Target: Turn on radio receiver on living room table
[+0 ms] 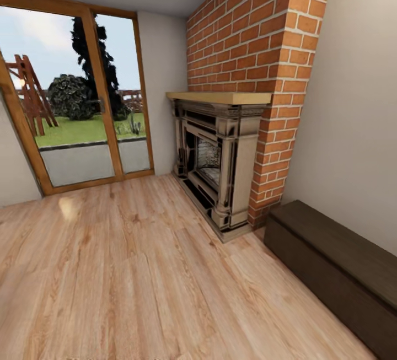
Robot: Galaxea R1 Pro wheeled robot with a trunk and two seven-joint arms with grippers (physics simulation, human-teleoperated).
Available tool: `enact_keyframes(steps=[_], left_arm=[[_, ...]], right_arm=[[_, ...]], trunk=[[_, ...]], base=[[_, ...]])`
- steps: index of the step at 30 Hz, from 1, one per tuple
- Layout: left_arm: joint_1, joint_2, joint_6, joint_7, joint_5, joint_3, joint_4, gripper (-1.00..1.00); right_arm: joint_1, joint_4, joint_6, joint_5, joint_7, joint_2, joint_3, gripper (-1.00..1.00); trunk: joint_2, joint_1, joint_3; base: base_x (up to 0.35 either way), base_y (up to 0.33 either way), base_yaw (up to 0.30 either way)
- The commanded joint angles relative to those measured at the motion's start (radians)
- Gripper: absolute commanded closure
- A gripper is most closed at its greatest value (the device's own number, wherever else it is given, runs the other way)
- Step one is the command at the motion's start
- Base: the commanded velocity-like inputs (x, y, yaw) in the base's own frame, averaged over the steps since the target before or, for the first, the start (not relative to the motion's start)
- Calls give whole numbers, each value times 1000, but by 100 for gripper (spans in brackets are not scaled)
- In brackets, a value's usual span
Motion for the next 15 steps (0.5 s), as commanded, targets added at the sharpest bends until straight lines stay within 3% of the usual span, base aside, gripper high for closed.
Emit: enact_keyframes(steps=[1,15], left_arm=[[0,0,0,0,0,0,0,-100],[0,-1,0,0,0,0,0,-100]], right_arm=[[0,0,0,0,0,0,0,-100],[0,0,-1,0,0,0,-1,-100]], trunk=[[0,0,0],[0,0,0]], base=[[0,0,300],[0,0,300]])
